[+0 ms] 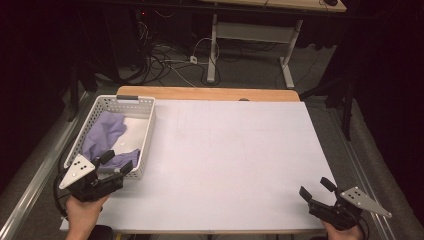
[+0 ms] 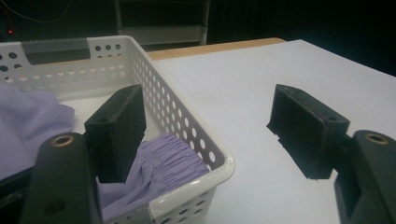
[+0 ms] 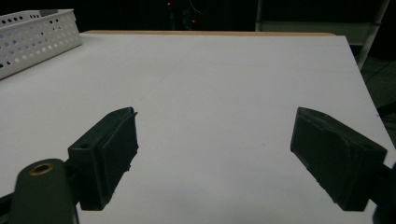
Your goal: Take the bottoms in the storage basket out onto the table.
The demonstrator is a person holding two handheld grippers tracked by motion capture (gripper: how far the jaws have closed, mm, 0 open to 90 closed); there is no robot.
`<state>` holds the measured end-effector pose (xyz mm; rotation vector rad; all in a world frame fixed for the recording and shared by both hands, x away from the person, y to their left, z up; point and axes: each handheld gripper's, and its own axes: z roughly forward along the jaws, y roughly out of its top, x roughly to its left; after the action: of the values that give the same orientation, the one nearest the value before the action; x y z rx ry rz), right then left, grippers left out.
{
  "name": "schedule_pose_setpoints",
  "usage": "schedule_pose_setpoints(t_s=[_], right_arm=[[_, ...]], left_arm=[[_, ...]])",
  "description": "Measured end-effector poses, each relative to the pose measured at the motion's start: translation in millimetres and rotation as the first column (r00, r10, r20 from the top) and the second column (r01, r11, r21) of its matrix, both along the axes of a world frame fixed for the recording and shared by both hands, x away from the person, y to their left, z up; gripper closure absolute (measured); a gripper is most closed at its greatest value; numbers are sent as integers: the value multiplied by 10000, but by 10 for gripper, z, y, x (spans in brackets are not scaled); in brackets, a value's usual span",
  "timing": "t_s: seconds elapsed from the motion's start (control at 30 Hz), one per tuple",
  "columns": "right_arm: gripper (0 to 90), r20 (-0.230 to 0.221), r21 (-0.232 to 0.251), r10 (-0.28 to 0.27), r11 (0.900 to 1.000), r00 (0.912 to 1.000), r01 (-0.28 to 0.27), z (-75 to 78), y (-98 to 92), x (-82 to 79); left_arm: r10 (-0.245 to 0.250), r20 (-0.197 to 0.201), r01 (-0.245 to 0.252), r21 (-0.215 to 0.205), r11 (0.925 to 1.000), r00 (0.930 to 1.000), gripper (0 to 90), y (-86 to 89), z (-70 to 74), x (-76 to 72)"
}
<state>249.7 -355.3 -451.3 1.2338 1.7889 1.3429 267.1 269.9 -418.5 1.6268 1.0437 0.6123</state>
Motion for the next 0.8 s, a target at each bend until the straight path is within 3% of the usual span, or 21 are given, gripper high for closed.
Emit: schedule_pose_setpoints(t_s=[0.13,0.17,0.23,0.4,0.8], right_arm=[[157,-55,13,-6,10000,10000,6,-4,0,5],[156,-230,39,9,10000,9997,-8,-12,-2,17],[155,-295,43,-19,10000,9996,20,-14,-7,22],[155,-332,36,-49,10000,9994,51,-17,-11,20],[156,-342,-13,111,9999,9994,-112,-17,6,29]], left_arm=[[14,16,-14,-45,10000,10000,262,3,24,16],[-9,-87,7,-324,9995,10000,262,8,43,46],[-5,-100,1,-362,9993,10000,262,4,53,70],[-33,-214,27,-266,9996,9998,262,-22,54,119],[-111,-80,109,-255,9996,9999,263,-48,126,169]])
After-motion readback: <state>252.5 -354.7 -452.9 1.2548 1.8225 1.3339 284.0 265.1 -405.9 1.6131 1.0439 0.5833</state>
